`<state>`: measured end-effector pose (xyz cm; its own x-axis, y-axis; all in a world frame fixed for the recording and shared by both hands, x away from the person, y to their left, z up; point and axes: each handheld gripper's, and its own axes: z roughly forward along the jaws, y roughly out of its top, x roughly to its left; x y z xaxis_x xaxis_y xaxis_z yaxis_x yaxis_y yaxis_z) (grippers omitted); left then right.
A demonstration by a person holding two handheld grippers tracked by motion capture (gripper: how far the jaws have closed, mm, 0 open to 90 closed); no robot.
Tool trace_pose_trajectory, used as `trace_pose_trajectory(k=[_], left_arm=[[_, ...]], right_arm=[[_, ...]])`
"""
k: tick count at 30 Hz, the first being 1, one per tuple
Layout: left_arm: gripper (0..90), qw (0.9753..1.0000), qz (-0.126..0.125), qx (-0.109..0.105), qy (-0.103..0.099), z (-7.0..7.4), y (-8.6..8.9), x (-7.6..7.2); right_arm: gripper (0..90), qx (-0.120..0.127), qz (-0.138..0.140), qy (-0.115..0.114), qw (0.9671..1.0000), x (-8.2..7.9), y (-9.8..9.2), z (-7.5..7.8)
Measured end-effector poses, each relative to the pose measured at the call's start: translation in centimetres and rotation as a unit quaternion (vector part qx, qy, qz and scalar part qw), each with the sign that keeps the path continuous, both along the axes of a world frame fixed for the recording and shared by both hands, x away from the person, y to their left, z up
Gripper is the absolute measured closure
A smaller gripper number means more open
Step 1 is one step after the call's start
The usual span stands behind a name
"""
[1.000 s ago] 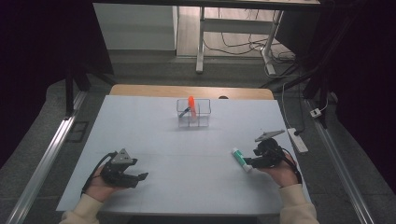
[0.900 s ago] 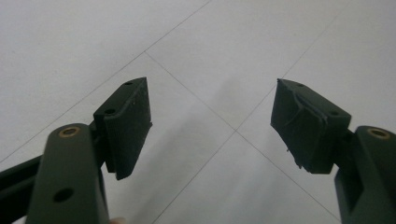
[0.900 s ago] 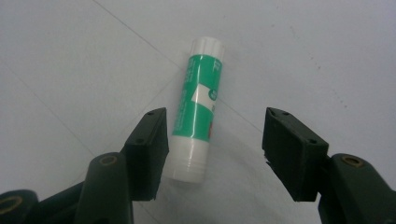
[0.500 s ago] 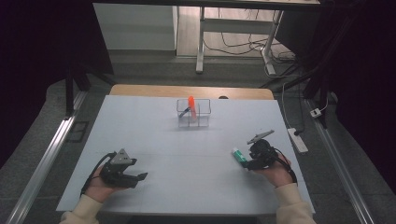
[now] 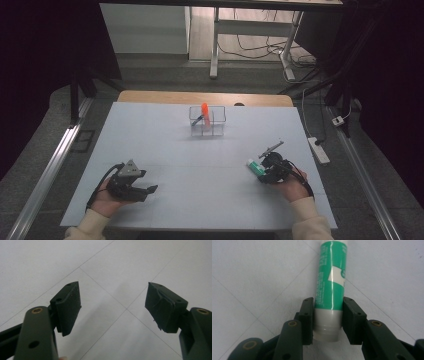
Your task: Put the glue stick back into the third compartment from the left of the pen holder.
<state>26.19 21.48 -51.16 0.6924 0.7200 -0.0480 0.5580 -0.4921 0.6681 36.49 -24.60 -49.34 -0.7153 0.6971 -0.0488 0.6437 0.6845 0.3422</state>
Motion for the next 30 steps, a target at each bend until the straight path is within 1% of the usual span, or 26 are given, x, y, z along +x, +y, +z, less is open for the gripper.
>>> trace_pose_trajectory(k=[3, 4, 7, 10, 12, 14, 16, 20, 21, 26, 28, 30], left_arm=[[28.3, 1.0000, 0.001, 0.000, -0.003, 0.1, 0.0, 0.0], [28.4, 1.0000, 0.002, -0.001, -0.006, 0.1, 0.0, -0.1], [28.6, 0.9999, 0.002, -0.002, -0.014, 0.2, 0.0, -0.1], [28.9, 0.9997, 0.003, -0.005, -0.023, 0.3, -0.1, -0.2], [29.2, 0.9995, 0.001, -0.006, -0.029, 0.4, -0.2, -0.3], [29.4, 0.9994, 0.000, -0.007, -0.035, 0.5, -0.5, -0.3], [29.6, 0.9991, -0.005, -0.007, -0.040, 0.6, -0.7, -0.2], [29.8, 0.9984, -0.011, -0.010, -0.054, 0.9, -1.4, -0.2], [29.8, 0.9983, -0.012, -0.010, -0.057, 0.9, -1.5, -0.3], [30.0, 0.9971, -0.024, -0.008, -0.072, 1.3, -2.3, -0.3], [30.2, 0.9969, -0.026, -0.009, -0.074, 1.5, -2.5, -0.2], [30.4, 0.9966, -0.027, -0.009, -0.077, 1.6, -2.7, -0.2]], right_arm=[[64.1, -0.005, 0.003, -0.011, 0.9999, -0.1, 0.0, 0.2], [64.1, -0.003, 0.005, -0.013, 0.9999, -0.1, 0.0, 0.4], [64.2, 0.021, 0.008, -0.020, 0.9996, -0.2, -0.2, 1.0], [64.2, 0.050, 0.020, -0.023, 0.9983, -0.3, 0.0, 1.6], [64.2, 0.072, 0.031, -0.022, 0.9967, -0.5, 0.3, 1.9], [64.2, 0.090, 0.042, -0.019, 0.9949, -0.6, 0.7, 2.1], [64.2, 0.101, 0.054, -0.017, 0.9932, -0.8, 1.0, 2.2], [64.2, 0.119, 0.076, -0.007, 0.9900, -1.1, 2.1, 2.3], [64.2, 0.125, 0.083, -0.005, 0.9887, -1.2, 2.5, 2.3], [64.1, 0.138, 0.108, -0.001, 0.9845, -1.4, 4.1, 2.5], [64.1, 0.141, 0.118, -0.001, 0.9830, -1.4, 4.8, 2.4], [64.1, 0.153, 0.129, 0.008, 0.9797, -1.4, 5.5, 2.3]])
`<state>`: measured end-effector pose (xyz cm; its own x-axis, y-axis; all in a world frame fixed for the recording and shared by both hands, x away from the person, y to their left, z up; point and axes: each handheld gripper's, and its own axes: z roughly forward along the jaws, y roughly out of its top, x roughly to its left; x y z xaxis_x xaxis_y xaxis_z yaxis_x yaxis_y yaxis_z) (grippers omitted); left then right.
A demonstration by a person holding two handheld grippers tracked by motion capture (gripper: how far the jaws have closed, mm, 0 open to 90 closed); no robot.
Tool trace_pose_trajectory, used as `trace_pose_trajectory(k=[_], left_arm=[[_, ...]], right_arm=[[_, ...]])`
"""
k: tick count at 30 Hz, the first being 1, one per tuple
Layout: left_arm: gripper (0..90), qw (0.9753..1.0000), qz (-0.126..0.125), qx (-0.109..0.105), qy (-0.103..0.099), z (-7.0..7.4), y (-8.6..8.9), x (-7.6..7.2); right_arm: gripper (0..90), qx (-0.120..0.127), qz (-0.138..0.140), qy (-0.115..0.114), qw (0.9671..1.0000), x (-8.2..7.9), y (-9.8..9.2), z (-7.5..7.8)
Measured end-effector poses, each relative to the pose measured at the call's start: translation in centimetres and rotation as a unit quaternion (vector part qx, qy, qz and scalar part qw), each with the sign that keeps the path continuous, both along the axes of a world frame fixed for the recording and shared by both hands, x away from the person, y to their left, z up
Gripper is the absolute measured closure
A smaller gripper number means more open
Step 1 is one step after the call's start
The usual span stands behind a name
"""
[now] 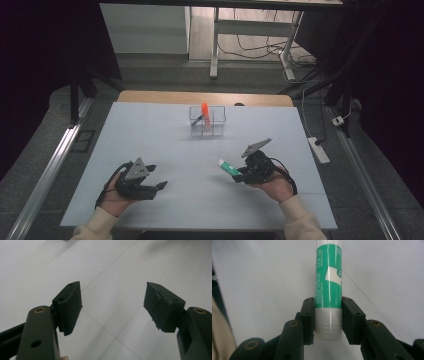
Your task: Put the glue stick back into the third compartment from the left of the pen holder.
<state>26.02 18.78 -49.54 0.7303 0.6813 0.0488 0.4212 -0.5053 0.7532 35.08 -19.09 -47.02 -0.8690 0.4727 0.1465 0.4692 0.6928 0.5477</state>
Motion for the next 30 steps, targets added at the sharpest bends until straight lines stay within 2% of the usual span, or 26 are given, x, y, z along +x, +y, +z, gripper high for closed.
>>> trace_pose_trajectory(k=[6, 11, 18, 27, 30], left_arm=[[30.4, 0.9999, -0.010, 0.005, -0.007, 0.3, -0.8, 0.3], [30.3, 0.9996, -0.021, 0.013, -0.012, 0.5, -1.7, 0.4], [29.8, 0.9984, -0.046, 0.024, -0.022, 0.7, -3.2, 0.3], [29.4, 0.9956, -0.075, 0.050, -0.024, 0.7, -5.2, 0.7], [29.2, 0.9940, -0.087, 0.061, -0.027, 0.5, -6.1, 0.7]], right_arm=[[64.1, -0.005, 0.026, 0.005, 0.9996, -0.2, 1.9, -0.6], [64.1, 0.004, 0.045, 0.016, 0.9989, -0.4, 3.2, -0.7], [64.1, -0.009, 0.066, 0.021, 0.9976, -0.6, 5.1, -0.8], [64.1, -0.015, 0.094, 0.030, 0.9950, -0.4, 7.7, -1.3], [64.1, -0.021, 0.099, 0.029, 0.9944, -0.5, 8.1, -1.4]])
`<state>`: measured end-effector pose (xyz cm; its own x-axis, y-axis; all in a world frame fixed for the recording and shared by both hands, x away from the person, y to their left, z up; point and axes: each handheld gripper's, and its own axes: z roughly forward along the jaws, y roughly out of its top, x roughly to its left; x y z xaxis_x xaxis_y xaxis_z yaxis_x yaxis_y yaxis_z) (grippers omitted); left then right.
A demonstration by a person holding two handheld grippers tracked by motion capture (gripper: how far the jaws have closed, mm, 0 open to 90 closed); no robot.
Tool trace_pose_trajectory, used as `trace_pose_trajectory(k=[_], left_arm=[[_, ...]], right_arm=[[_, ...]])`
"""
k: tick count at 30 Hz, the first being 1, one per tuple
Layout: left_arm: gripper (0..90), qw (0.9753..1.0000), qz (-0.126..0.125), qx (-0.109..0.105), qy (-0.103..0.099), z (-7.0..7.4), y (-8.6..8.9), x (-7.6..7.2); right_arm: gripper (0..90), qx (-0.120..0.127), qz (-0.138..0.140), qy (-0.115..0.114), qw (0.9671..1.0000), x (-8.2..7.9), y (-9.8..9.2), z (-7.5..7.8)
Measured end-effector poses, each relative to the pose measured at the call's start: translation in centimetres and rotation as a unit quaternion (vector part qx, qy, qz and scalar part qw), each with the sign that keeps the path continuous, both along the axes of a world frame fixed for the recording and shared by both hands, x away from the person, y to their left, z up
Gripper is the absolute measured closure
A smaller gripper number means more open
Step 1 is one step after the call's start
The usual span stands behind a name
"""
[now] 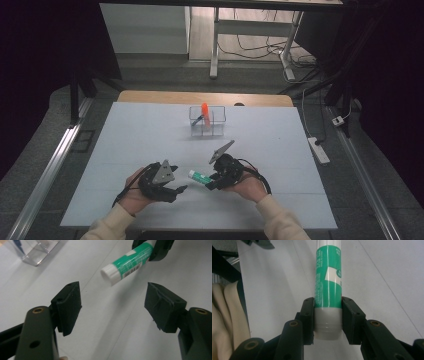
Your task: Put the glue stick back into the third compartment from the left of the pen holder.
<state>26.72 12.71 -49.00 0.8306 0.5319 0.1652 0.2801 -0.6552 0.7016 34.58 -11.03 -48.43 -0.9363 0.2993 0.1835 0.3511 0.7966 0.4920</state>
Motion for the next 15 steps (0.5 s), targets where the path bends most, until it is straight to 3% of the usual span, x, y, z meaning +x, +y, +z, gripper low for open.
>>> trace_pose_trajectory(k=[10, 15], left_arm=[[28.5, 0.9985, -0.040, 0.034, -0.013, -0.1, -2.2, 0.2], [31.4, 0.9954, -0.062, 0.068, -0.027, -0.4, -3.1, 0.1]], right_arm=[[64.0, -0.007, 0.024, 0.008, 0.9996, -0.5, 1.3, -0.2], [64.1, -0.001, 0.035, 0.016, 0.9993, -0.7, 1.6, 0.2]])
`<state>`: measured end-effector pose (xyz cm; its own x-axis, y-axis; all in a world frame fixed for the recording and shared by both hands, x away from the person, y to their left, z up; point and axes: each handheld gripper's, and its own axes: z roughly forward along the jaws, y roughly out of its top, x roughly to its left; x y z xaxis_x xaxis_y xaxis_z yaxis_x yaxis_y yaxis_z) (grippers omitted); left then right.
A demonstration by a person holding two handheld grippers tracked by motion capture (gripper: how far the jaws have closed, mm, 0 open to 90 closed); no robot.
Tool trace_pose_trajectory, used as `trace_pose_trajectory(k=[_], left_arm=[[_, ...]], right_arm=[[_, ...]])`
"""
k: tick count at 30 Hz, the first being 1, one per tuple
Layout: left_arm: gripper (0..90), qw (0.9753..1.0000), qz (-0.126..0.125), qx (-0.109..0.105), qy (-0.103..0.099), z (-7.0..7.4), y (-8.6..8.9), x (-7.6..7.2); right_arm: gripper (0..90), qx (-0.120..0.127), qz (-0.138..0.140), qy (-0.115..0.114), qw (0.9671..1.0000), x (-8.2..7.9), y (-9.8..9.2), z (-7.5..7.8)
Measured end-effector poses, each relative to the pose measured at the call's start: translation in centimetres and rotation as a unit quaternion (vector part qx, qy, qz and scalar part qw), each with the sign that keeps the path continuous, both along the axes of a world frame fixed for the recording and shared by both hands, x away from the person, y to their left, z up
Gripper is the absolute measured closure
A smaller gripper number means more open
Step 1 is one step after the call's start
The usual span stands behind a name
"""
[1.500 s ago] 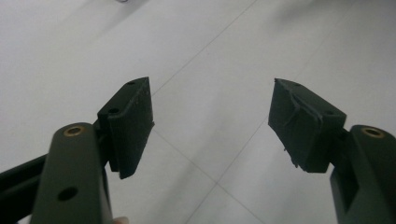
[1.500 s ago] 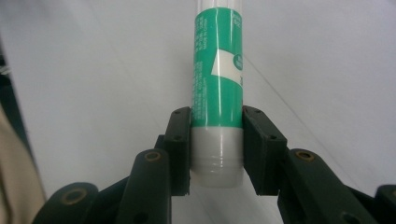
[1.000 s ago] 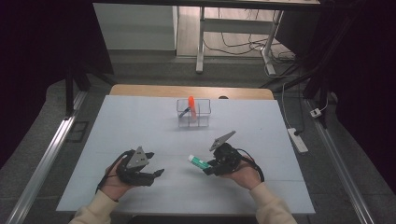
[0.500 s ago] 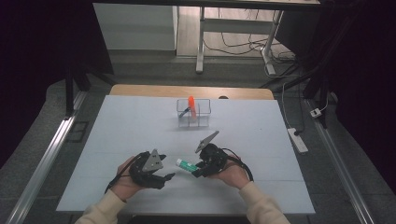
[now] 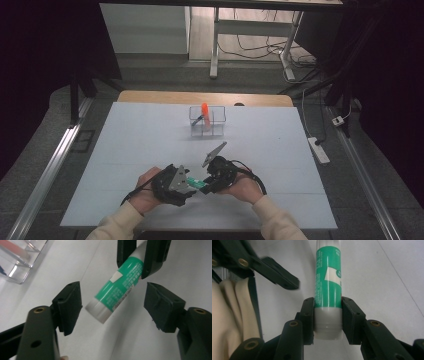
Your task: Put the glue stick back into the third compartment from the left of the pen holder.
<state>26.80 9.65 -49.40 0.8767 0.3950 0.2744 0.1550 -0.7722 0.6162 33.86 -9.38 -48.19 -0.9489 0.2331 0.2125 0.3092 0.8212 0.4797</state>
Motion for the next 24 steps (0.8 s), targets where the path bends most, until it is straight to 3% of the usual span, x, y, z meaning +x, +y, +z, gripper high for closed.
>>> trace_pose_trajectory(k=[4, 12, 15, 21, 24], left_arm=[[43.1, 0.9998, -0.009, 0.016, -0.011, -0.2, -0.3, -0.2], [50.4, 0.9987, -0.018, 0.042, -0.023, -0.6, -0.7, -0.4], [55.6, 0.9971, -0.025, 0.066, -0.027, -0.8, -0.8, -0.5], [62.1, 0.9965, -0.039, 0.068, -0.029, -0.9, -0.9, -0.6], [64.8, 0.9972, -0.039, 0.057, -0.029, -0.8, -0.8, -0.7]], right_arm=[[64.1, 0.006, 0.006, 0.004, 1.0000, -0.1, 0.1, 0.3], [64.1, 0.023, 0.001, 0.017, 0.9996, 0.0, -0.2, 0.6], [64.1, 0.028, -0.002, 0.021, 0.9994, 0.0, -0.3, 0.7], [63.9, 0.047, -0.008, 0.024, 0.9986, 0.1, -0.6, 1.0], [62.1, 0.069, -0.013, 0.007, 0.9975, 0.1, -0.8, 1.3]])
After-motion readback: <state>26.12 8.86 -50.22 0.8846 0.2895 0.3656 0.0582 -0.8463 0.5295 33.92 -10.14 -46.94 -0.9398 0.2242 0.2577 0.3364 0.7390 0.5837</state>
